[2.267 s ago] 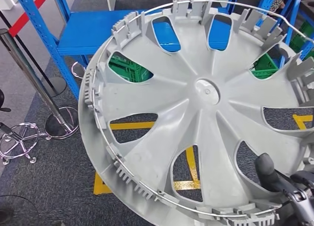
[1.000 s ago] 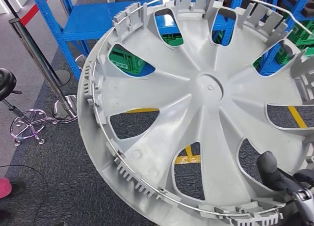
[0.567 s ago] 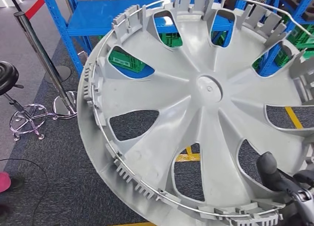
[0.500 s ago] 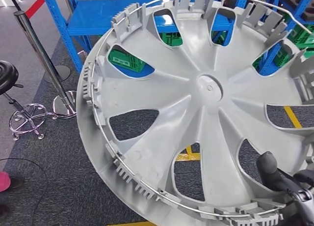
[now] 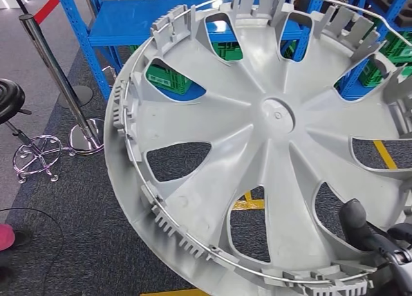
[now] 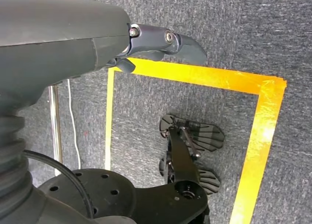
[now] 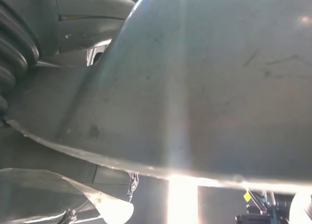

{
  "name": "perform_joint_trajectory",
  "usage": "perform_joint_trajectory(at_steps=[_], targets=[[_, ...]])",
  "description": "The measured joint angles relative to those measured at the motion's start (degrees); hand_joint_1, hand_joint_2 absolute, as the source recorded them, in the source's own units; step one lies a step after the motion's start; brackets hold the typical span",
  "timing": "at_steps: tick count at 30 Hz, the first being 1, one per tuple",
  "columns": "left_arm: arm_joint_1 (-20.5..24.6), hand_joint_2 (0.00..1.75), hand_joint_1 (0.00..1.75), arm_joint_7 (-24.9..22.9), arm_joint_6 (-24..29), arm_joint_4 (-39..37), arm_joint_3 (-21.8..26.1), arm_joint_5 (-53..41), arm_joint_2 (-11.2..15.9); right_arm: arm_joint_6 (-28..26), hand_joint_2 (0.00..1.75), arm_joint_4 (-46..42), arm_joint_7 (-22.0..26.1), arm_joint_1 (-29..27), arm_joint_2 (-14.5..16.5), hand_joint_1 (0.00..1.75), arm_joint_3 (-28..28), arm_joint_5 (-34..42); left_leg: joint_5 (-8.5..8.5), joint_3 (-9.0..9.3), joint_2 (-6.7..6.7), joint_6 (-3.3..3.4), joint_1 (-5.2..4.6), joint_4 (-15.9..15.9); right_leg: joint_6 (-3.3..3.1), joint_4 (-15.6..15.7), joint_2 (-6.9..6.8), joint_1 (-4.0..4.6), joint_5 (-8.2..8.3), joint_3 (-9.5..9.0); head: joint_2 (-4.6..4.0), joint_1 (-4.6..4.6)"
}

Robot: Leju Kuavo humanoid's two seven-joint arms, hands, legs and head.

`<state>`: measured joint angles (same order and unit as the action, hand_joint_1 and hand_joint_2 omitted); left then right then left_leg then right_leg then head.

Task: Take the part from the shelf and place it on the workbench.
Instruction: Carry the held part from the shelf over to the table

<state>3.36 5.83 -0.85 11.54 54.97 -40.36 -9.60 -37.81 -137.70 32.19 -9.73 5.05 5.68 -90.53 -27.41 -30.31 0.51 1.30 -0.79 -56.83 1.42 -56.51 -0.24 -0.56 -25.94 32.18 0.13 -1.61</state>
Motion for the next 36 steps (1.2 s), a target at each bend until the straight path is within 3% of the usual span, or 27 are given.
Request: perform_joint_trajectory(at_steps=[11, 15, 17, 20, 21, 22, 23, 25, 26, 28, 31, 33, 35, 36], targets=[[0.0, 1.75, 0.0, -0.26, -0.16, 0.0, 0.02, -0.52, 0.31, 0.0, 1.75, -0.13, -0.34, 0.27, 1.73, 1.75, 0.08, 0.03, 0.09, -0.19, 0.0, -0.13, 0.04, -0.09, 0.05, -0.02, -0.01, 0.0, 0.08, 0.16, 0.0, 0.0], [0.07, 1.75, 0.0, -0.42, -0.09, 0.0, 0.02, -0.9, 0.73, 0.0, 1.75, -0.15, -0.75, 0.38, 2.32, 1.75, 0.17, 0.1, 0.64, -0.22, 0.18, 0.74, 0.08, 0.33, 0.79, 0.14, 0.05, -0.08, 0.31, 0.41, 0.0, 0.02], [0.12, 1.75, 0.0, -0.54, 0.02, 0.0, 0.02, -1.04, 0.71, 0.0, 1.75, -0.16, -0.96, 0.46, 2.46, 1.75, 0.19, 0.14, 1.31, -0.08, 0.58, 1.1, 0.49, 1.3, 1.0, -2.15, 0.15, -0.01, -1.67, 1.63, 0.0, -0.13], [0.11, 1.75, 0.0, -0.86, 0.28, 0.0, 0.02, -1.22, 0.74, 0.0, 1.75, -0.15, -1.17, 0.5, 2.47, 1.75, 0.2, 0.16, 1.54, -0.38, 1.3, 1.23, 0.61, 1.46, 1.25, -12.06, 0.17, -0.26, -6.98, 5.88, 0.0, -0.23], [0.09, 1.75, 0.0, -0.96, 0.38, 0.0, 0.02, -1.29, 0.78, 0.0, 1.75, -0.15, -1.2, 0.47, 2.47, 1.75, 0.2, 0.17, 1.54, -0.46, 1.6, 1.21, 0.63, 1.38, 1.4, -14.57, 0.15, -0.37, -7.71, 6.86, 0.0, -0.22], [0.08, 1.75, 0.0, -1.03, 0.45, 0.0, 0.02, -1.35, 0.81, 0.0, 1.75, -0.15, -1.22, 0.44, 2.47, 1.75, 0.2, 0.17, 1.5, -0.52, 1.94, 1.12, 0.68, 1.27, 1.57, -15.34, 0.11, -0.53, -7.45, 7.0, 0.0, -0.21], [0.09, 1.75, 0.0, -1.05, 0.48, 0.0, 0.02, -1.4, 0.82, 0.0, 1.75, -0.15, -1.21, 0.43, 2.47, 1.75, 0.2, 0.17, 1.38, -0.56, 2.25, 0.94, 0.79, 1.05, 1.72, -13.55, -0.04, -0.71, -6.07, 5.92, 0.0, -0.21], [0.09, 1.75, 0.0, -1.07, 0.51, 0.01, 0.02, -1.53, 0.85, 0.0, 1.75, -0.14, -1.19, 0.45, 2.47, 1.75, 0.19, 0.18, 0.9, -0.63, 2.82, 0.18, 1.0, 0.32, 2.06, -6.46, -1.4, -0.85, -3.02, 2.03, 0.0, -0.27], [0.08, 1.75, 0.0, -1.08, 0.52, 0.01, 0.02, -1.58, 0.91, 0.0, 1.75, -0.15, -1.12, 0.48, 2.48, 1.75, 0.18, 0.2, 0.58, -0.75, 3.06, -0.31, 0.99, -0.24, 1.88, -3.62, -2.11, -0.78, -2.3, 0.43, 0.0, -0.38], [0.08, 1.75, 0.0, -1.09, 0.6, 0.02, 0.02, -1.68, 1.04, 0.0, 1.75, -0.16, -0.93, 0.45, 2.51, 1.75, 0.15, 0.24, 0.24, -0.98, 3.61, -1.12, 0.77, -1.0, 1.09, -1.89, -2.74, -0.45, -2.58, -0.46, 0.0, -0.36], [0.11, 1.75, 0.0, -1.07, 0.65, 0.02, 0.02, -1.79, 0.97, 0.0, 1.75, -0.28, -0.73, 0.28, 2.58, 1.75, 0.08, 0.25, -0.34, -1.18, 3.84, -1.83, 0.98, -1.66, -0.28, -2.13, -1.26, -0.42, -2.2, -0.02, 0.0, -0.21], [0.09, 1.75, 0.0, -1.05, 0.66, 0.02, 0.02, -1.82, 0.95, 0.0, 1.75, -0.34, -0.68, 0.3, 2.65, 1.75, 0.05, 0.24, -3.25, -2.54, 2.05, -2.33, 1.25, -5.4, -0.94, -2.06, -0.32, -0.49, -1.88, 0.21, 0.0, -0.14], [0.0, 1.75, 0.0, -1.04, 0.67, 0.02, 0.02, -1.82, 0.94, 0.0, 1.75, -0.35, -0.61, 0.3, 2.7, 1.75, 0.04, 0.23, -7.31, -5.54, 0.61, -2.48, 1.31, -12.9, -1.36, -2.07, 0.75, -0.35, -1.65, 0.55, 0.0, -0.1], [-0.04, 1.75, 0.0, -1.04, 0.67, 0.02, 0.02, -1.82, 0.93, 0.0, 1.75, -0.35, -0.55, 0.26, 2.71, 1.75, 0.04, 0.22, -8.47, -6.87, 0.44, -2.41, 1.29, -16.04, -1.5, -2.08, 1.33, -0.23, -1.55, 0.69, 0.0, -0.09]])
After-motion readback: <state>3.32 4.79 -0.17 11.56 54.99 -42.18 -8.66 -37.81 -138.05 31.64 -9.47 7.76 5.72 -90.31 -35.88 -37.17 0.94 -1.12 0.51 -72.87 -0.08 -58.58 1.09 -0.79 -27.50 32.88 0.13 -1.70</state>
